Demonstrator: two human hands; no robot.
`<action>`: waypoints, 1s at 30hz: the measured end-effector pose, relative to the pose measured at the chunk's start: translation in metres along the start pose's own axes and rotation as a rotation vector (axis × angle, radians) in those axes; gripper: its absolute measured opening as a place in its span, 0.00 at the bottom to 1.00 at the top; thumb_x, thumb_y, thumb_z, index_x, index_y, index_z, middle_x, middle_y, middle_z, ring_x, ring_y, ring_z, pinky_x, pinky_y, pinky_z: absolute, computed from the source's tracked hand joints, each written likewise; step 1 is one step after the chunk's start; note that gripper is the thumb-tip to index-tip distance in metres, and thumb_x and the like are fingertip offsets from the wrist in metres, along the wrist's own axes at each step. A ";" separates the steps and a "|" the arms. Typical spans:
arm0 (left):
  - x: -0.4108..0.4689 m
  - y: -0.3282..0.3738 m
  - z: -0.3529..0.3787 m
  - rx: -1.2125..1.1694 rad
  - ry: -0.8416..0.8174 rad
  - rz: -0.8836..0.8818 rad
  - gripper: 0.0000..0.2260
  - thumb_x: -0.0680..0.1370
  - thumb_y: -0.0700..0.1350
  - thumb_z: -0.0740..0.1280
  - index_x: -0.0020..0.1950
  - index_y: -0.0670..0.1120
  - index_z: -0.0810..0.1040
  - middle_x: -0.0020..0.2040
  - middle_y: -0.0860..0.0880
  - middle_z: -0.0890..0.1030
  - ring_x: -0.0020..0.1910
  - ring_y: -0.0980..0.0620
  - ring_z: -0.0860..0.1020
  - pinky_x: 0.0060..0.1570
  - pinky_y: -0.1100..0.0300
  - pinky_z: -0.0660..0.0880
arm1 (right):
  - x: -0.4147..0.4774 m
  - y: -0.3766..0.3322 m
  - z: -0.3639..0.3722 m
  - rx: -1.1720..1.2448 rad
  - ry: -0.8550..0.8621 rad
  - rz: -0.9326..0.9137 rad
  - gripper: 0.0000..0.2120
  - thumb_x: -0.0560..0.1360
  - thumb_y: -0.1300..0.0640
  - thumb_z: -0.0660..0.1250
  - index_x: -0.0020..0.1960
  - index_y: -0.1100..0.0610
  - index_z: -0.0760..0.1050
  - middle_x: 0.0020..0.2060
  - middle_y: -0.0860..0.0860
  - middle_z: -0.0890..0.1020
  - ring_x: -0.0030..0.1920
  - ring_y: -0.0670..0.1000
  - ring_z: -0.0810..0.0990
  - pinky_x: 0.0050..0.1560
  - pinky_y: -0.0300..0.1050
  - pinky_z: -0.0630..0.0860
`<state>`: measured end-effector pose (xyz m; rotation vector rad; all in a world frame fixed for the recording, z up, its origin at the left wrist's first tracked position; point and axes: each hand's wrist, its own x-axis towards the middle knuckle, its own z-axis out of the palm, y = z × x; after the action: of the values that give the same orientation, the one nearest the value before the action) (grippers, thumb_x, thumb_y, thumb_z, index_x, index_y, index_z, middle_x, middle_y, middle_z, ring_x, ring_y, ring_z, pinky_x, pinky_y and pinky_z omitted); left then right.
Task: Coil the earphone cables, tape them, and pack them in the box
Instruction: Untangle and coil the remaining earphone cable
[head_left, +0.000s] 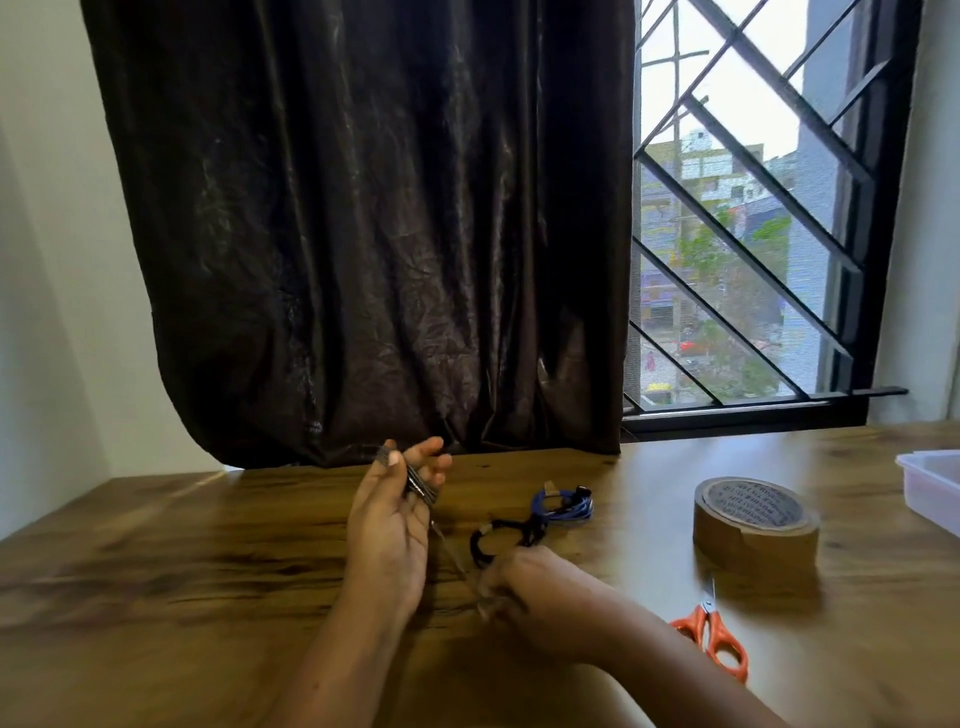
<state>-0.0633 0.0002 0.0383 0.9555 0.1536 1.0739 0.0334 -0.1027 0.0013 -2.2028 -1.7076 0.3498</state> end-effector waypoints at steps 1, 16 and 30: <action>0.001 -0.001 -0.001 0.049 -0.005 0.019 0.11 0.82 0.39 0.53 0.48 0.44 0.74 0.46 0.46 0.83 0.45 0.51 0.81 0.44 0.62 0.76 | 0.002 -0.003 0.000 0.027 -0.008 -0.030 0.15 0.78 0.60 0.60 0.35 0.47 0.67 0.46 0.49 0.76 0.47 0.50 0.76 0.51 0.45 0.76; 0.001 -0.021 -0.014 0.983 -0.405 0.010 0.13 0.82 0.47 0.54 0.49 0.48 0.78 0.32 0.50 0.76 0.32 0.56 0.75 0.34 0.65 0.70 | -0.011 0.005 -0.023 0.861 0.210 -0.100 0.11 0.82 0.60 0.57 0.48 0.61 0.77 0.30 0.45 0.75 0.29 0.42 0.72 0.34 0.40 0.73; -0.013 -0.005 0.004 0.616 -0.513 -0.333 0.17 0.81 0.51 0.53 0.38 0.43 0.71 0.23 0.54 0.60 0.20 0.59 0.55 0.20 0.68 0.53 | -0.012 0.011 -0.031 0.475 0.767 -0.271 0.05 0.72 0.58 0.72 0.39 0.49 0.82 0.36 0.41 0.83 0.40 0.42 0.81 0.39 0.30 0.74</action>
<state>-0.0644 -0.0131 0.0323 1.6632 0.2150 0.4444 0.0516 -0.1200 0.0251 -1.4564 -1.2858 -0.1428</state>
